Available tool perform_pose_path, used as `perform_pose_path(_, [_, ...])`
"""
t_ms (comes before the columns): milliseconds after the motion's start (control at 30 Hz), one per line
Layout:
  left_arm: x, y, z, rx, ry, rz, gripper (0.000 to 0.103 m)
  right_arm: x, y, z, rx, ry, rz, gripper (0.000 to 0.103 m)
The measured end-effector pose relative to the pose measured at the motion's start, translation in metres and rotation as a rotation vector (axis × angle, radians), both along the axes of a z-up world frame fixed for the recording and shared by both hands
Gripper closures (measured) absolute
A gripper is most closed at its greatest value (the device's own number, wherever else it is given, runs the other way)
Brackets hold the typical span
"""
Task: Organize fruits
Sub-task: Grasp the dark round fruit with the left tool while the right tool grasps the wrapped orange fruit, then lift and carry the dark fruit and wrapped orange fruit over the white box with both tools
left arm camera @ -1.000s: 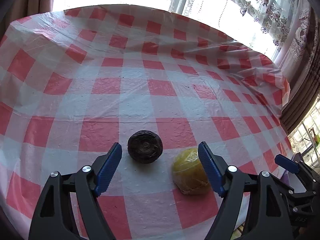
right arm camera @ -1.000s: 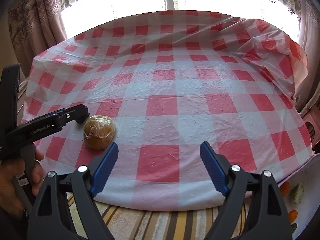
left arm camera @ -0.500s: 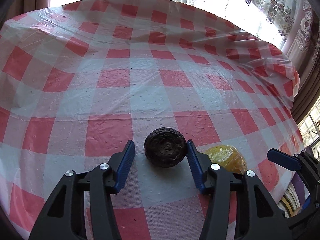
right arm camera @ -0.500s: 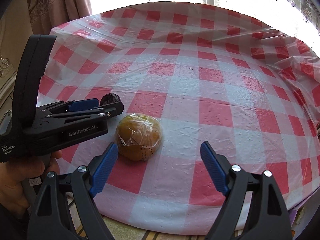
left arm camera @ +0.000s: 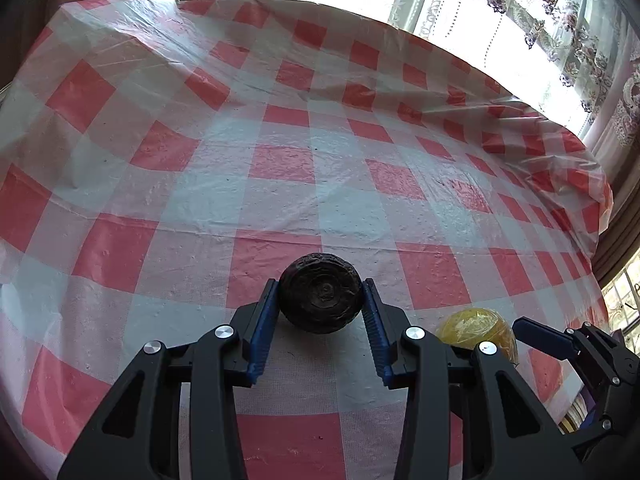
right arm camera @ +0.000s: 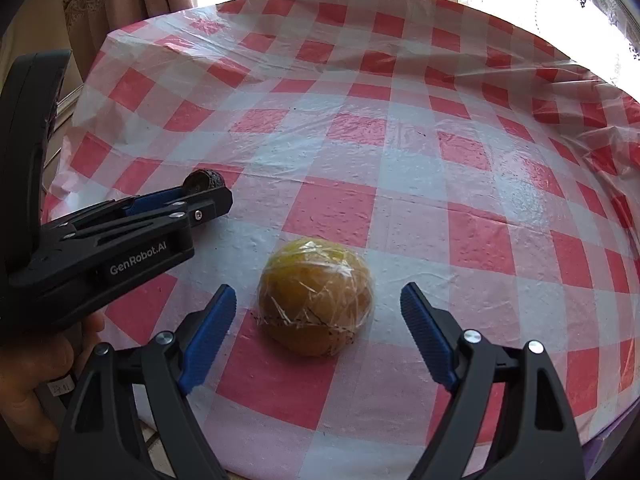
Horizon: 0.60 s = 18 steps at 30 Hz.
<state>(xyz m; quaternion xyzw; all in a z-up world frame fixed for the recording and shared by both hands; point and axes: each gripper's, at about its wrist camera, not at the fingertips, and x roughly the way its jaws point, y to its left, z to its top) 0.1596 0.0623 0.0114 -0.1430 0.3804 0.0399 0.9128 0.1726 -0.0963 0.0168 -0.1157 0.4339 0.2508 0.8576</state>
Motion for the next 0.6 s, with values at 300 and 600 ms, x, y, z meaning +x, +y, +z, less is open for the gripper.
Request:
perform_pose_path(300, [-0.005, 0.001, -0.001, 0.0, -0.015, 0.013, 0.063, 0.003, 0.007, -0.008, -0.028, 0.011, -0.002, 0.035])
perform_pose_path(600, [-0.011, -0.008, 0.004, 0.036, -0.035, 0.01, 0.063, -0.006, -0.001, -0.008, -0.002, -0.004, -0.001, 0.039])
